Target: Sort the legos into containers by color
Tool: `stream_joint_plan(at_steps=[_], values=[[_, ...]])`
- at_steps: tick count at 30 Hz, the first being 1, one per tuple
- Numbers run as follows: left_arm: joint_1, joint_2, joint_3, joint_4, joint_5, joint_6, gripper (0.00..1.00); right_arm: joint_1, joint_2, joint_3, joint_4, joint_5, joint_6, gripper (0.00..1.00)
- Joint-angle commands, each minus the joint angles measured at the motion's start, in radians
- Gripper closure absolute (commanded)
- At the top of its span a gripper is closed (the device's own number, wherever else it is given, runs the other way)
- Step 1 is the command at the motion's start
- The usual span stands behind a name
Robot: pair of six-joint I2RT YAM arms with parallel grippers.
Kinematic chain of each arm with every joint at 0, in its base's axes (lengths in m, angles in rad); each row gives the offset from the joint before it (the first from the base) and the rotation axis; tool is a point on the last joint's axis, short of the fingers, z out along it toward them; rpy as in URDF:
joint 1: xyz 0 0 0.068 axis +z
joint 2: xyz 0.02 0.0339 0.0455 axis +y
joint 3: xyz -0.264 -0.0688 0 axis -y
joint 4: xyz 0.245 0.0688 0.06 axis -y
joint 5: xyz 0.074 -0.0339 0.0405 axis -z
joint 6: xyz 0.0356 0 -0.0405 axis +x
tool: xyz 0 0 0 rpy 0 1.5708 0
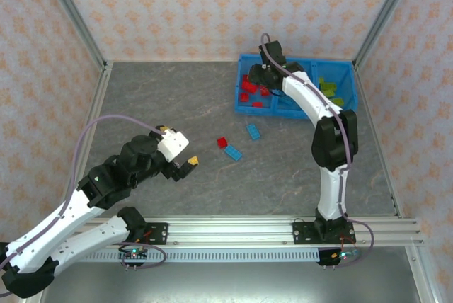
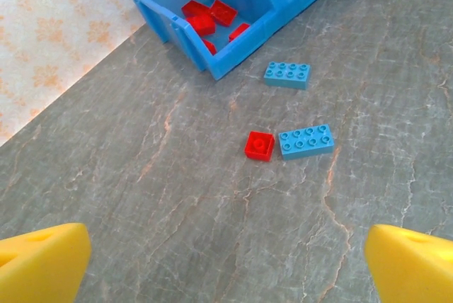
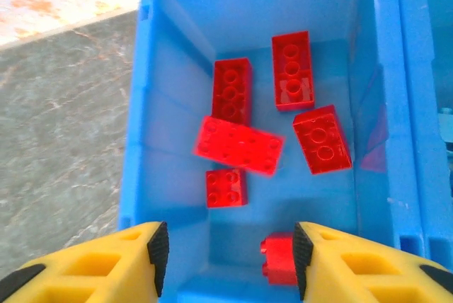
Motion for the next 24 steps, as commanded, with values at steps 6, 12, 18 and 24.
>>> stream_joint_plan(at_steps=[6,12,18,24], values=[[0.014,0.063,0.028,0.004,0.003,0.024,0.00,0.096,-0.503,-0.561,0.170,0.045,-0.041,0.38],[0.064,0.091,0.035,0.021,0.084,0.027,0.00,0.175,-0.567,-0.793,0.198,0.076,-0.130,0.29],[0.084,0.093,0.037,0.016,0.111,0.019,0.00,0.189,-0.385,-0.751,0.206,0.096,-0.186,0.23],[0.085,0.087,0.029,0.000,0.107,0.018,0.00,0.189,-0.181,-0.626,0.219,0.105,-0.188,0.29]])
